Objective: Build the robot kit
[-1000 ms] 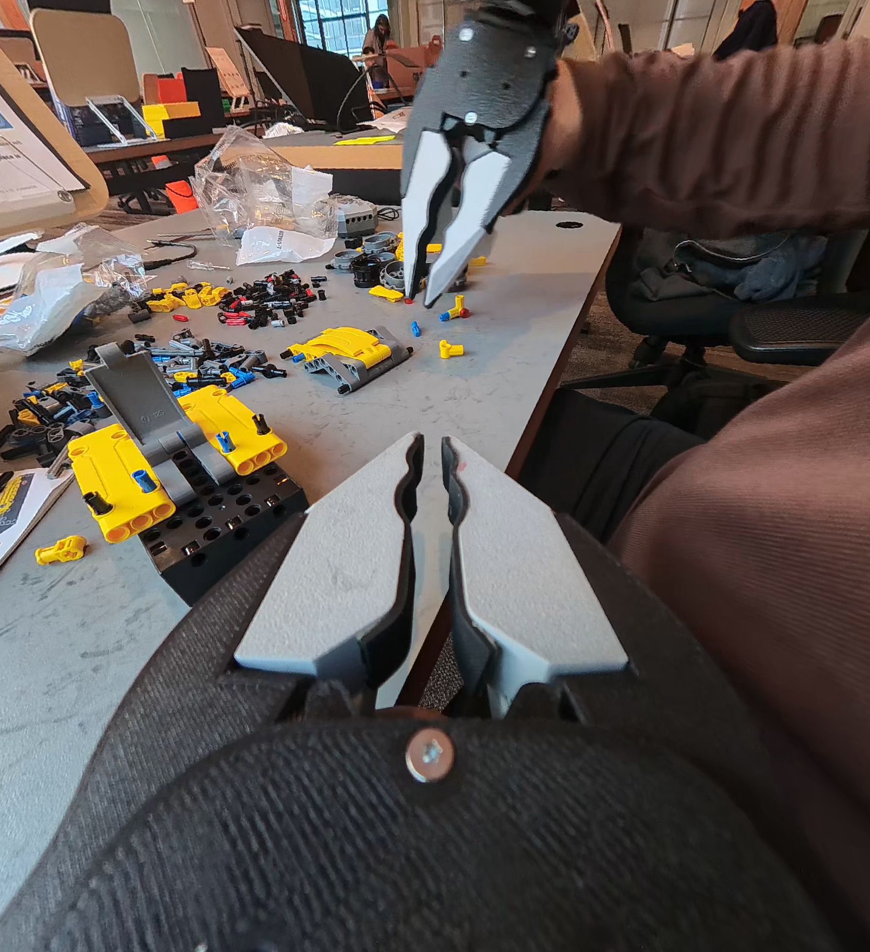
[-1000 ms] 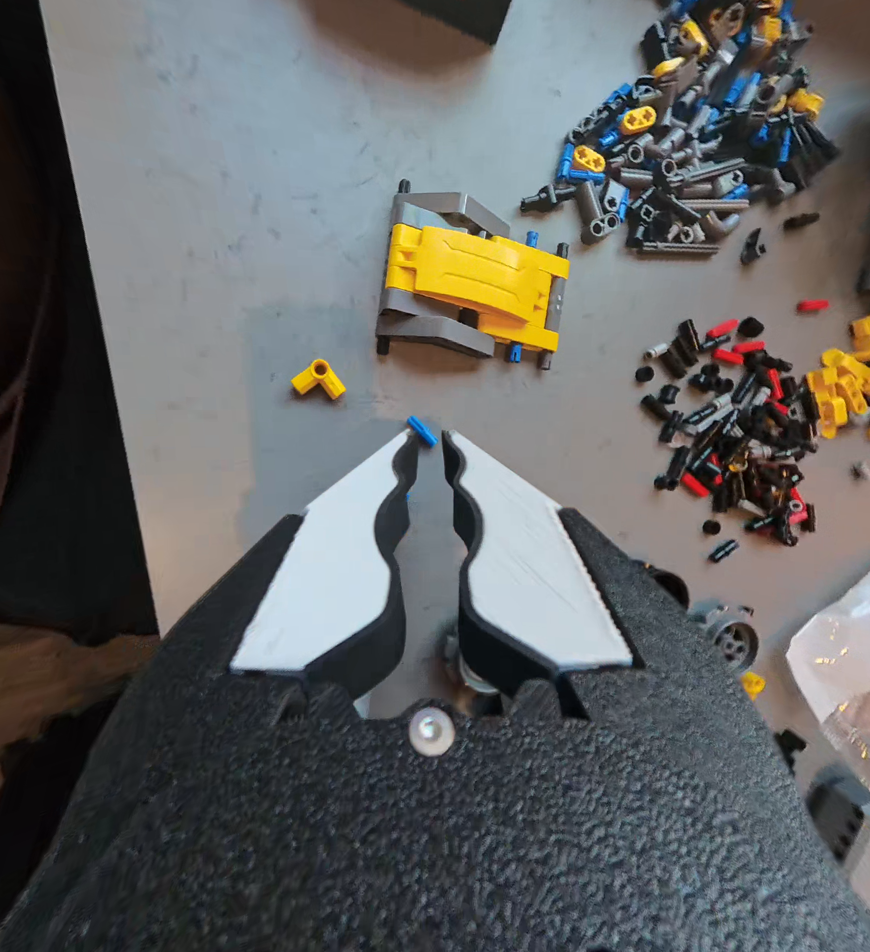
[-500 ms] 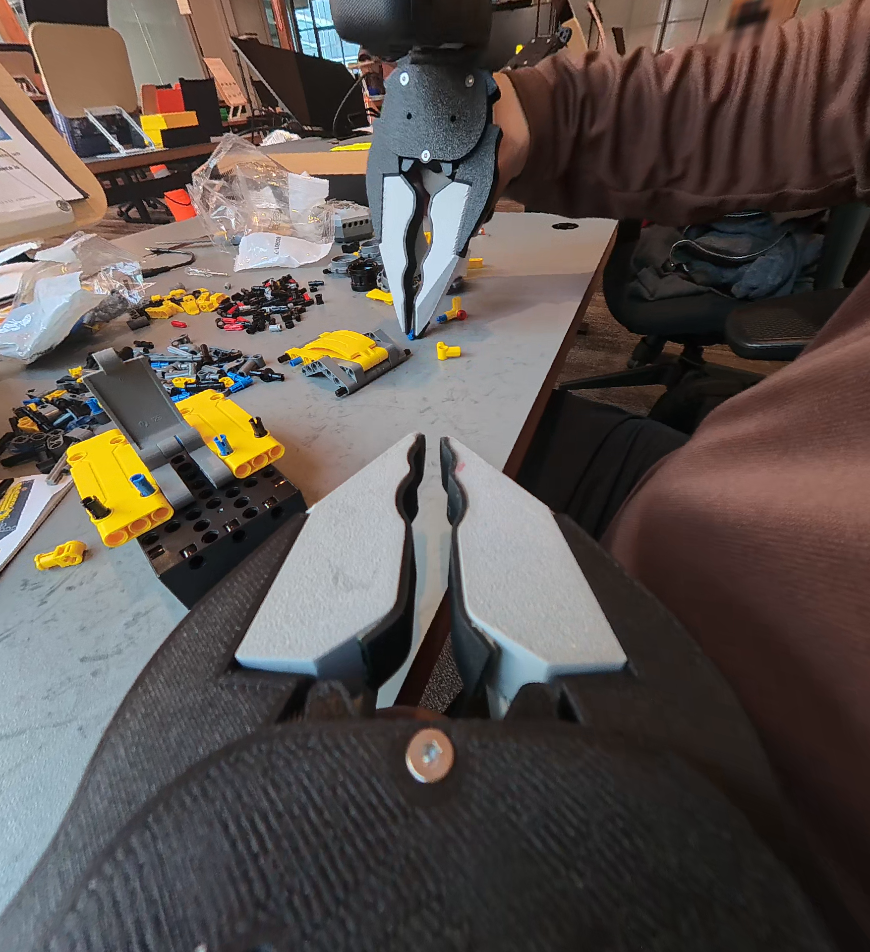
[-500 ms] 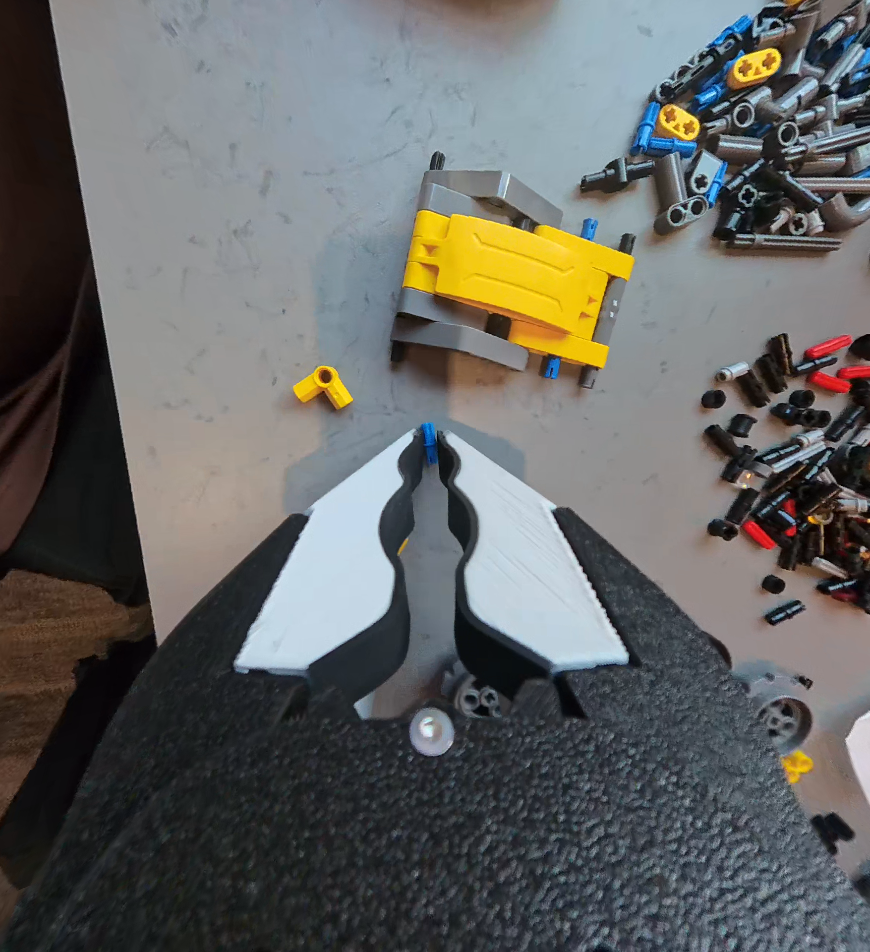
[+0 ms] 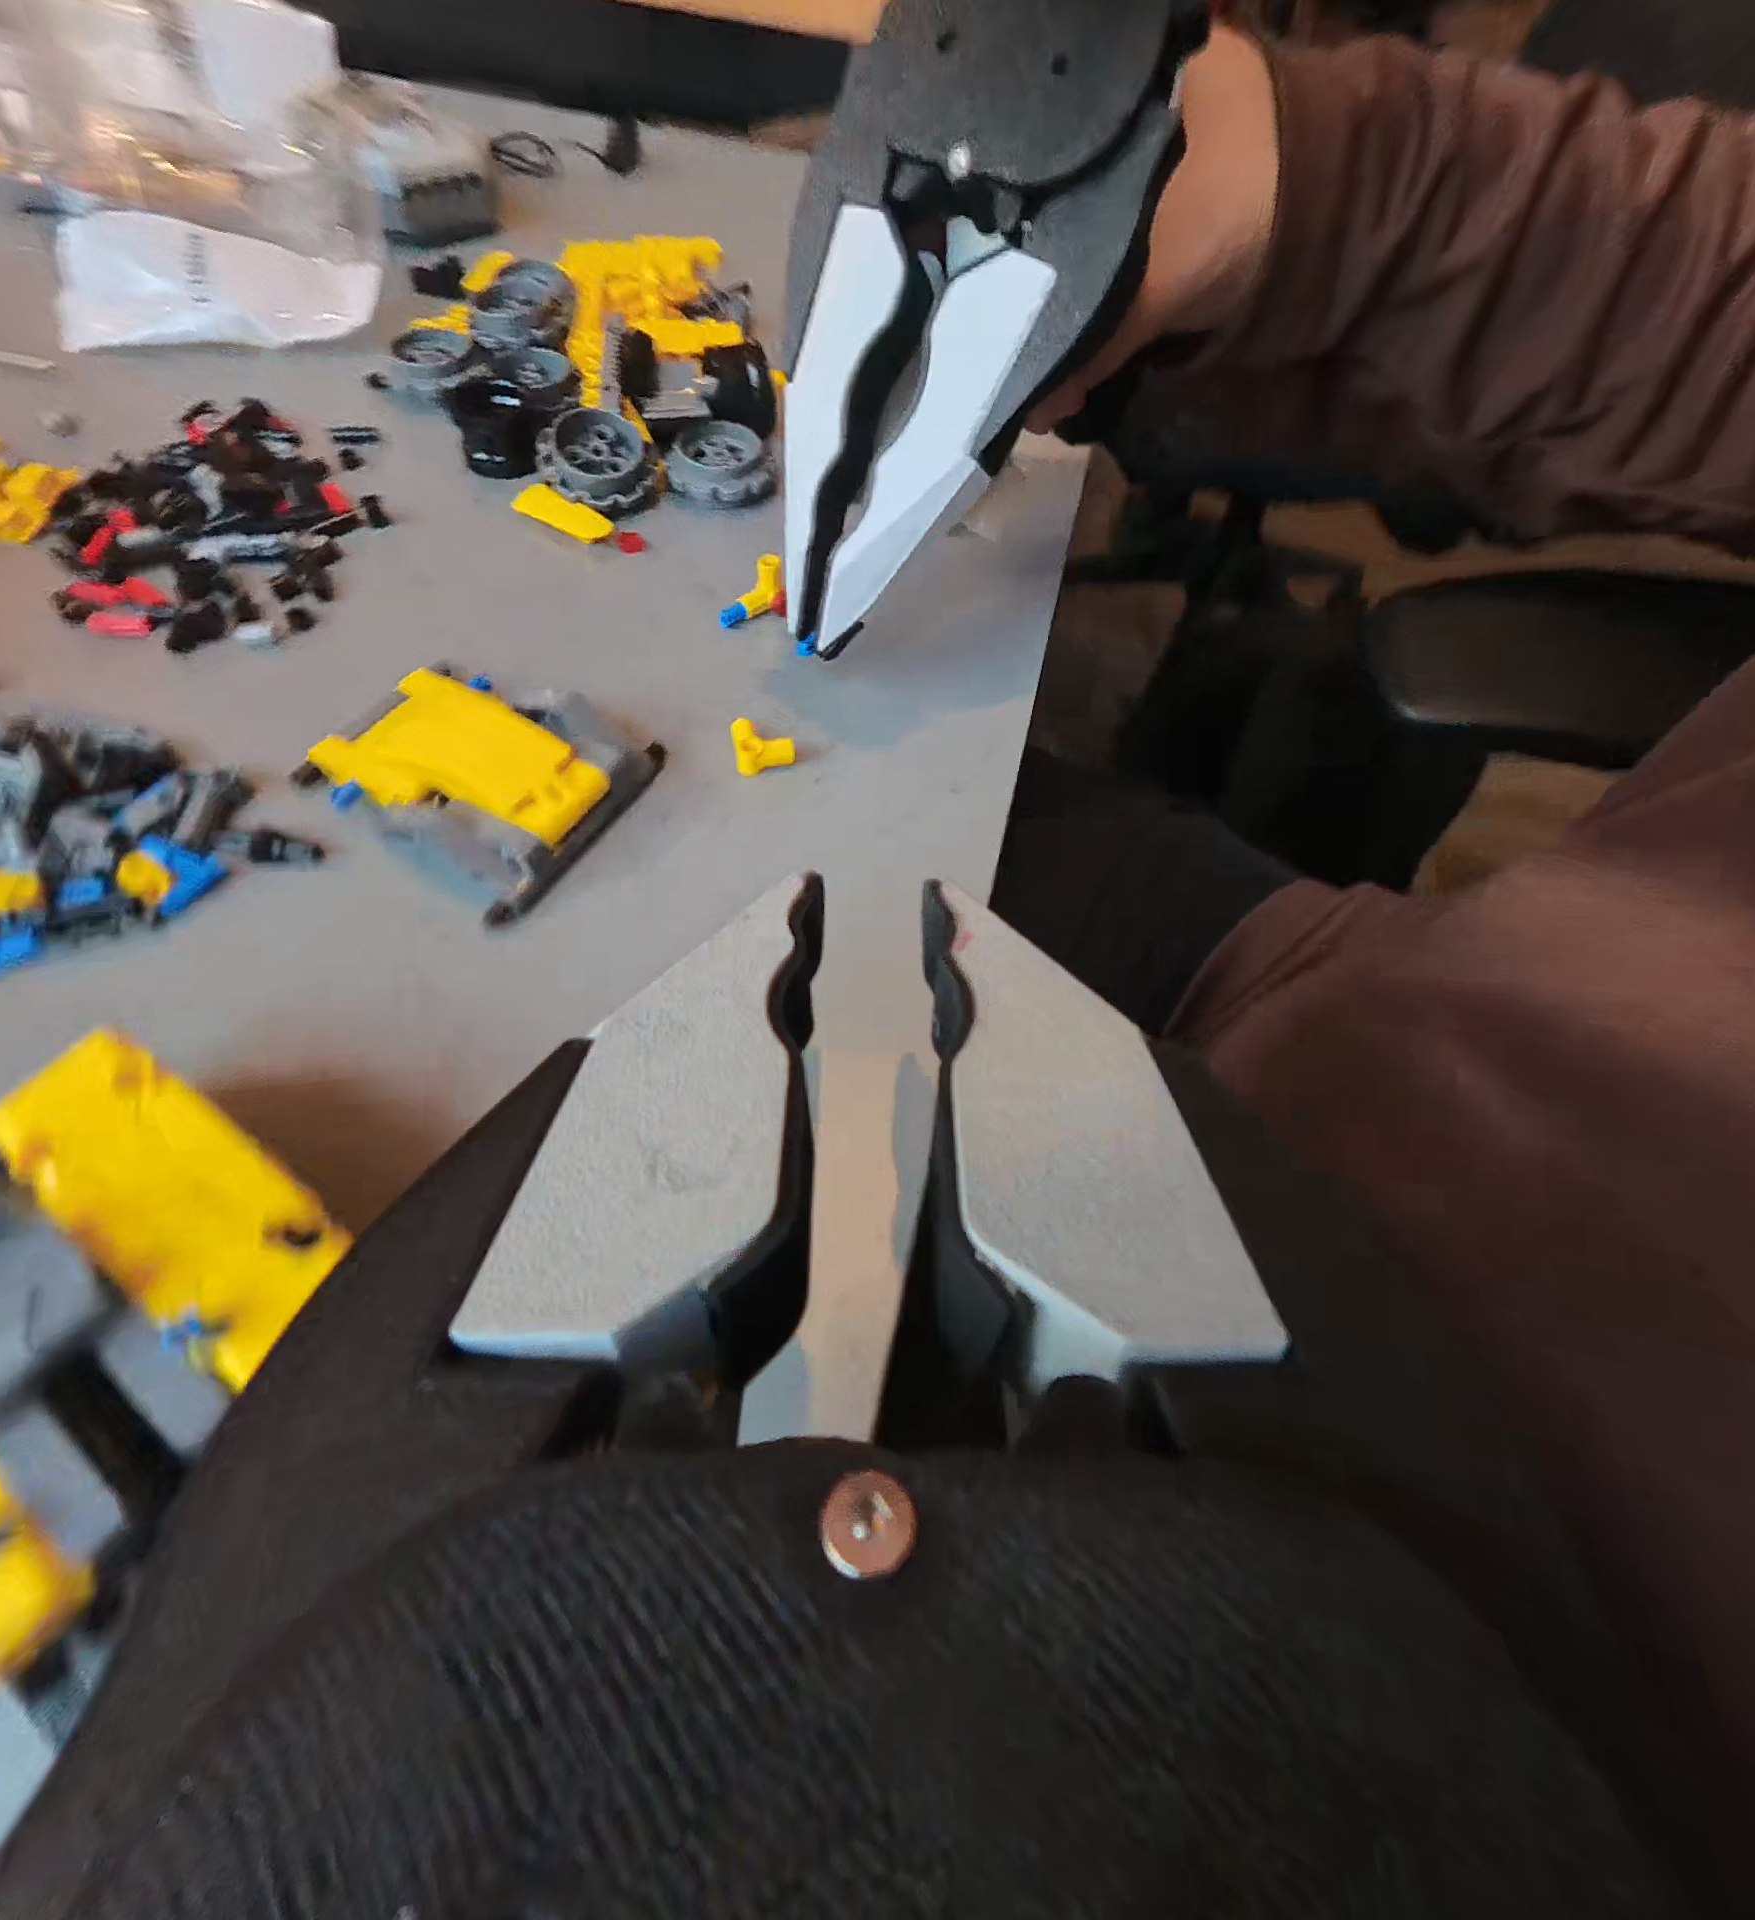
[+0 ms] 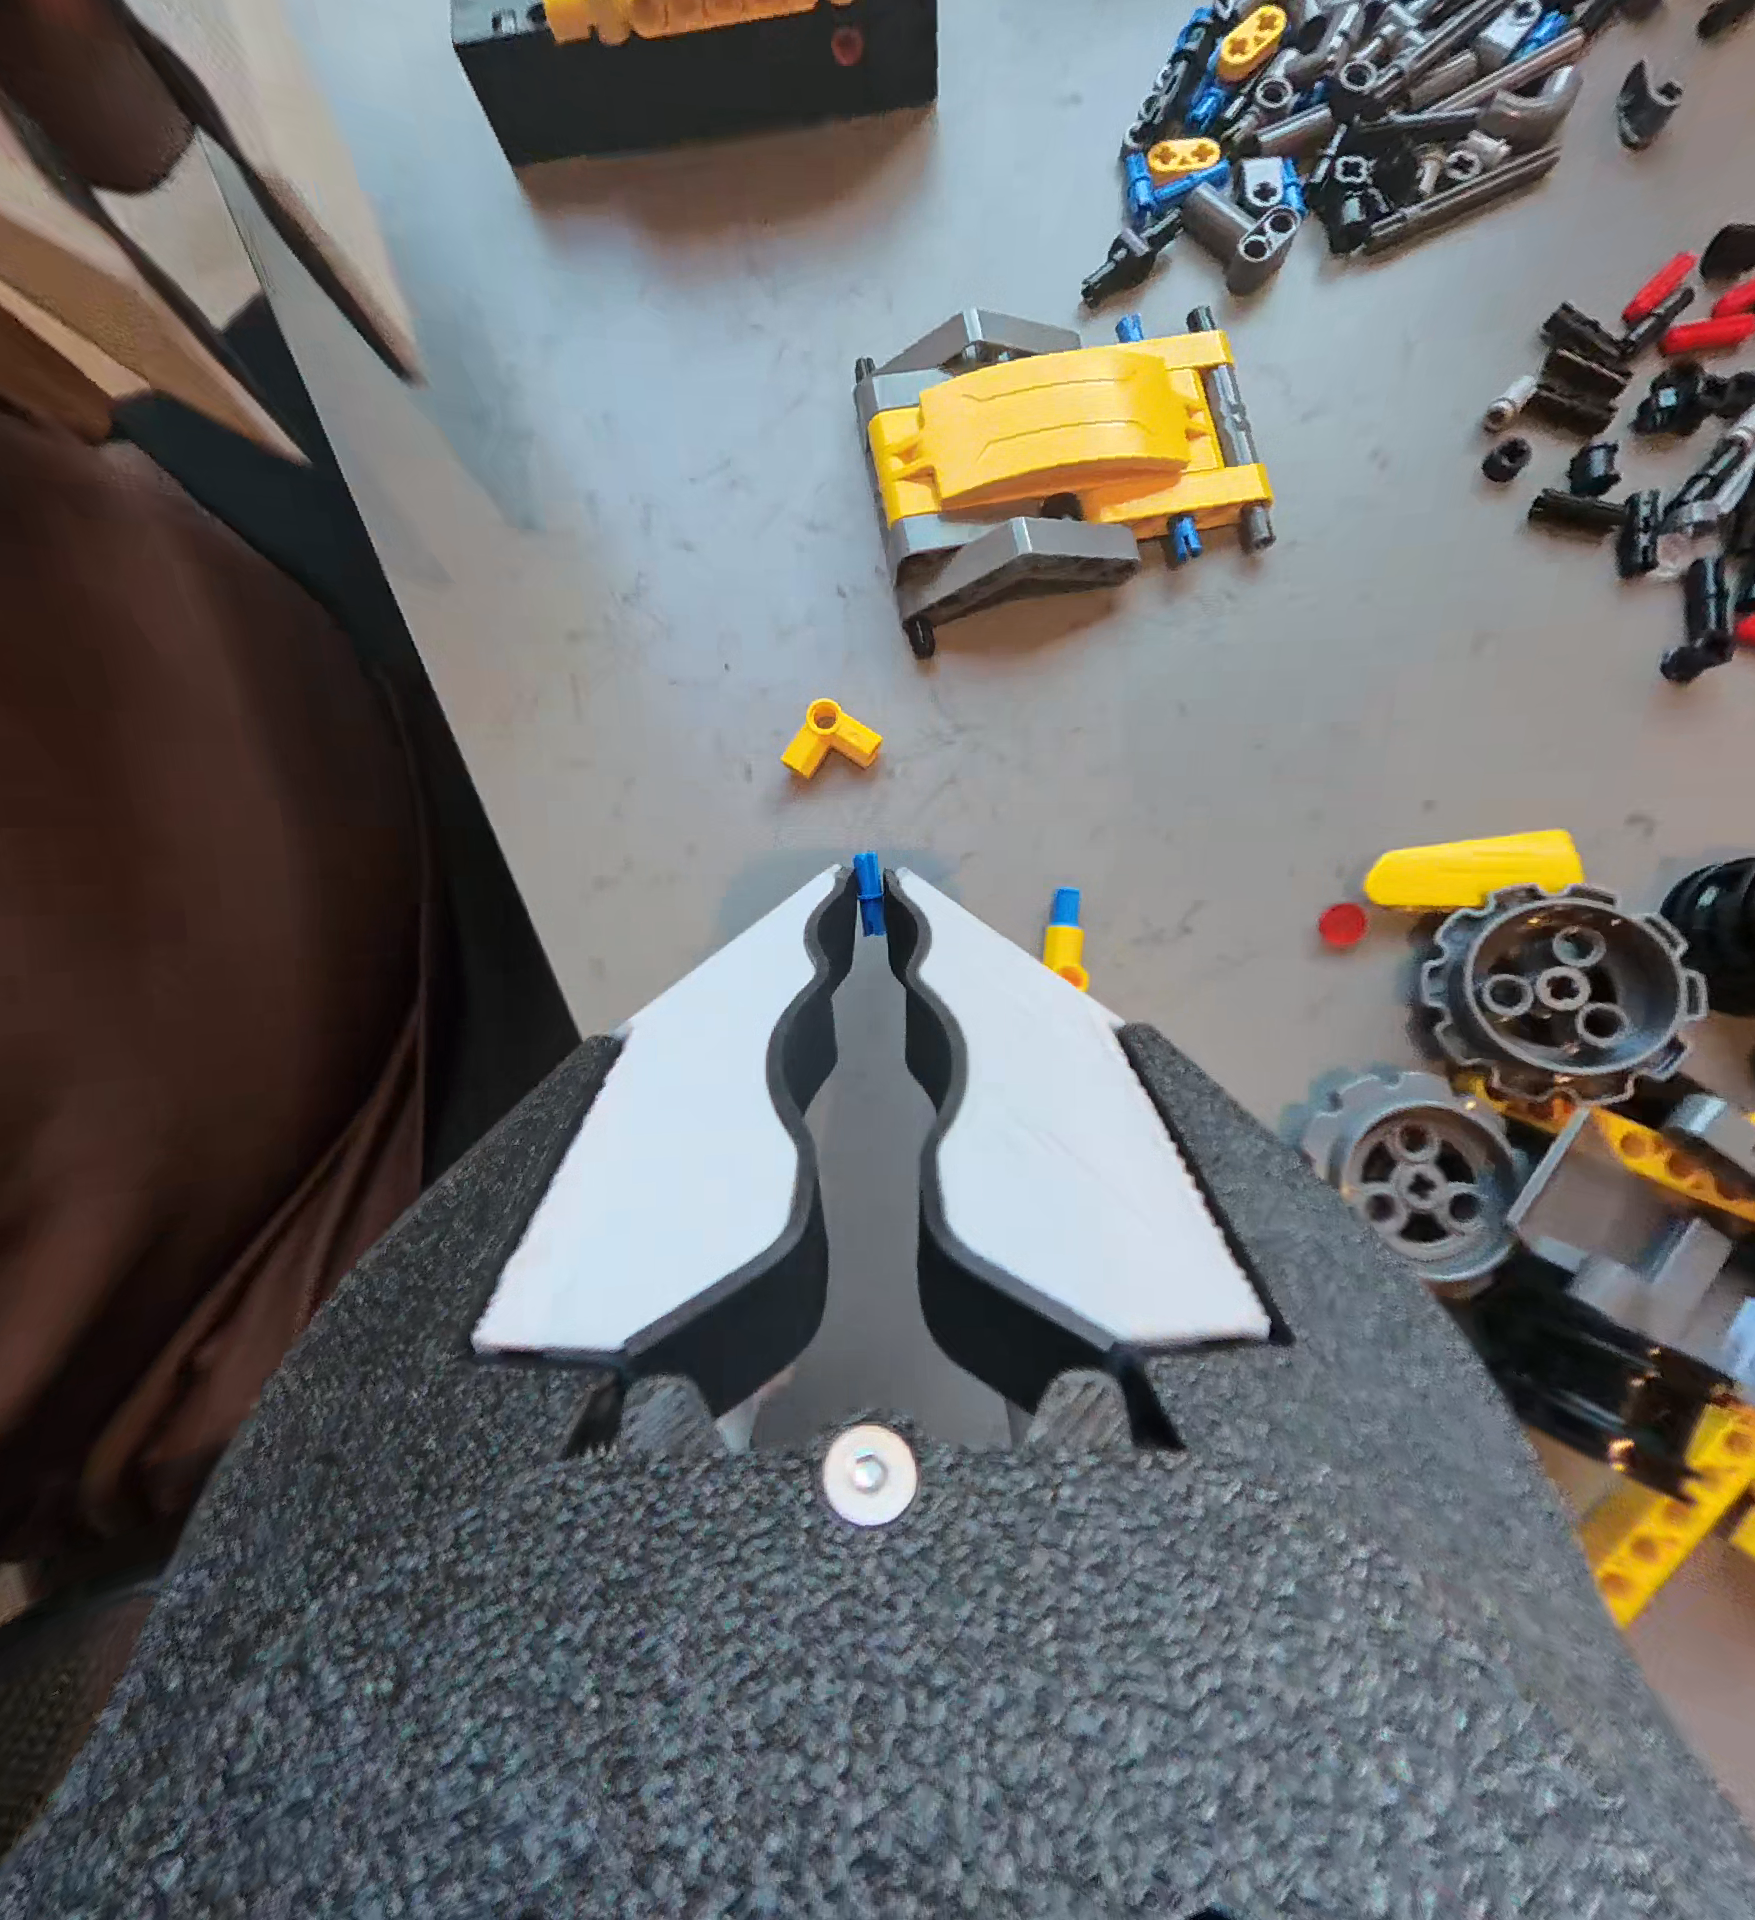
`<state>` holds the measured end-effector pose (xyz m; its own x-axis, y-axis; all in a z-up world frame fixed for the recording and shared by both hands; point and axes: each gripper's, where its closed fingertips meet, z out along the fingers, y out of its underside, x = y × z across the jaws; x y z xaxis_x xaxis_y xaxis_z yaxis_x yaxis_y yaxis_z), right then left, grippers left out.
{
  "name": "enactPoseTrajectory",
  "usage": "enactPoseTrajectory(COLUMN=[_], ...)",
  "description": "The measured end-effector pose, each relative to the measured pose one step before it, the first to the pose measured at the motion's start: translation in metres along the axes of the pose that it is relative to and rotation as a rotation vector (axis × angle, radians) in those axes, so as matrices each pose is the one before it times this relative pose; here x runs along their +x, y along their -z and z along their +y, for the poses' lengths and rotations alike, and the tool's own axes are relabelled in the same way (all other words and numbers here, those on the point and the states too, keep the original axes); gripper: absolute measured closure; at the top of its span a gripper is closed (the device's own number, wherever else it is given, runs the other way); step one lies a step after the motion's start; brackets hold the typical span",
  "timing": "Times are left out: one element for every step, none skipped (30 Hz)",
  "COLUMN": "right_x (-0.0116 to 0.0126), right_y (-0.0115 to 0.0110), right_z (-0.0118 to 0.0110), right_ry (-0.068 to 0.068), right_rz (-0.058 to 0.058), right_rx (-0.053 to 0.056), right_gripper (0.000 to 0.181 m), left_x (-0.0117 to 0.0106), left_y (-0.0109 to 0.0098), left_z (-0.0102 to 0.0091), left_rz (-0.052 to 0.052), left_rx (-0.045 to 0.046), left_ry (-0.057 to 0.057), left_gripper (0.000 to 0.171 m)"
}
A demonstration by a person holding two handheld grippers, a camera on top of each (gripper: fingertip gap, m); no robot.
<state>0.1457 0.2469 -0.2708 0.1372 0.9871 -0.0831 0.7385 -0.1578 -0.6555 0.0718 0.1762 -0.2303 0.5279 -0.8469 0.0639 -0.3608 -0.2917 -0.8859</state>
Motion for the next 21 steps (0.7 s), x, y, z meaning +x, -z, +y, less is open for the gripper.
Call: enactPoseTrajectory(right_x=[-0.00148, -0.00107, -0.00076, 0.00011, 0.00087, 0.00013, -0.00187, -0.00298, -0.00255, -0.00048, 0.00042, -0.00050, -0.00112, -0.00039, -0.00001, -0.00028, -0.00011, 0.00022, 0.00041, 0.00075, 0.00117], right_y=[-0.00009, -0.00077, -0.00105, -0.00126, -0.00112, -0.00081, -0.00028, -0.00009, -0.00024, -0.00034, -0.00026, 0.00028, 0.00038, 0.00014, 0.00062, 0.00060, 0.00076, 0.00076, 0.00061, 0.00058, 0.00049], right_z=[0.00001, 0.00051, 0.00075, 0.00170, 0.00249, 0.00230, 0.00134, 0.00013, 0.00054, 0.00184, 0.00160, -0.00016, 0.00023, 0.00091, 0.00049, 0.00072, 0.00078, 0.00066, 0.00061, 0.00046, 0.00035], right_ry=[-0.0187, -0.0146, -0.0063, 0.0019, 0.0033, 0.0032, 0.0063, 0.0052, 0.0025, 0.0019, 0.0028, -0.0006, -0.0030, -0.0017, 0.0017, 0.0029, 0.0021, 0.0009, -0.0002, 0.0000, 0.0009], right_rz=[-0.0007, -0.0001, 0.0018, 0.0075, 0.0124, 0.0070, -0.0042, -0.0110, -0.0105, 0.0000, 0.0058, -0.0005, -0.0072, -0.0031, 0.0006, -0.0005, -0.0009, 0.0005, 0.0004, 0.0037, 0.0070], right_rx=[0.0131, 0.0070, 0.0044, -0.0013, -0.0070, -0.0083, -0.0013, 0.0073, 0.0066, -0.0007, 0.0021, 0.0128, 0.0092, 0.0036, 0.0072, 0.0057, 0.0043, 0.0054, 0.0054, 0.0051, 0.0055], right_gripper=[0.177, 0.177, 0.177, 0.177, 0.177, 0.177, 0.177, 0.177, 0.177, 0.177, 0.176, 0.176, 0.175, 0.174, 0.174, 0.174, 0.174, 0.174, 0.174, 0.174, 0.174], left_x=[-0.00156, -0.00455, -0.00569, -0.00474, -0.00427, -0.00266, -0.00036, -0.00052, -0.00139, -0.00096, 0.00029, 0.00075, 0.00087, 0.00120, 0.00211, 0.00248, 0.00248, 0.00197, 0.00107, 0.00089, 0.00058], left_y=[-0.01097, -0.01055, -0.01015, -0.00987, -0.00924, -0.00823, -0.00715, -0.00633, -0.00524, -0.00418, -0.00198, -0.00087, -0.00092, -0.00120, -0.00155, -0.00139, -0.00084, -0.00038, 0.00009, 0.00045, 0.00061], left_z=[-0.00301, -0.00192, -0.00096, 0.00061, 0.00196, 0.00208, 0.00187, 0.00170, 0.00138, 0.00090, -0.00213, -0.00292, -0.00195, -0.00132, -0.00048, 0.00005, -0.00048, -0.00010, 0.00011, 0.00043, 0.00085], left_rz=[0.0070, -0.0107, -0.0173, -0.0091, -0.0036, 0.0072, 0.0210, 0.0181, 0.0084, 0.0056, 0.0083, 0.0066, 0.0043, 0.0035, 0.0085, 0.0082, 0.0066, 0.0030, -0.0009, -0.0022, -0.0009], left_rx=[-0.04925, -0.05551, -0.05314, -0.05125, -0.05016, -0.04188, -0.03242, -0.02584, -0.02026, -0.01558, 0.00114, 0.00386, -0.00126, -0.00278, -0.00350, -0.00431, 0.00335, 0.00427, 0.00540, 0.00440, 0.00311], left_ry=[-0.0491, -0.0510, -0.0535, -0.0473, -0.0287, -0.0084, 0.0052, 0.0107, 0.0093, 0.0049, 0.0071, 0.0093, 0.0066, 0.0065, 0.0062, 0.0069, 0.0069, 0.0084, 0.0079, 0.0086, 0.0113], left_gripper=[0.157, 0.157, 0.156, 0.155, 0.154, 0.154, 0.154, 0.154, 0.154, 0.154, 0.157, 0.157, 0.156, 0.155, 0.155, 0.155, 0.157, 0.157, 0.158, 0.158, 0.157])
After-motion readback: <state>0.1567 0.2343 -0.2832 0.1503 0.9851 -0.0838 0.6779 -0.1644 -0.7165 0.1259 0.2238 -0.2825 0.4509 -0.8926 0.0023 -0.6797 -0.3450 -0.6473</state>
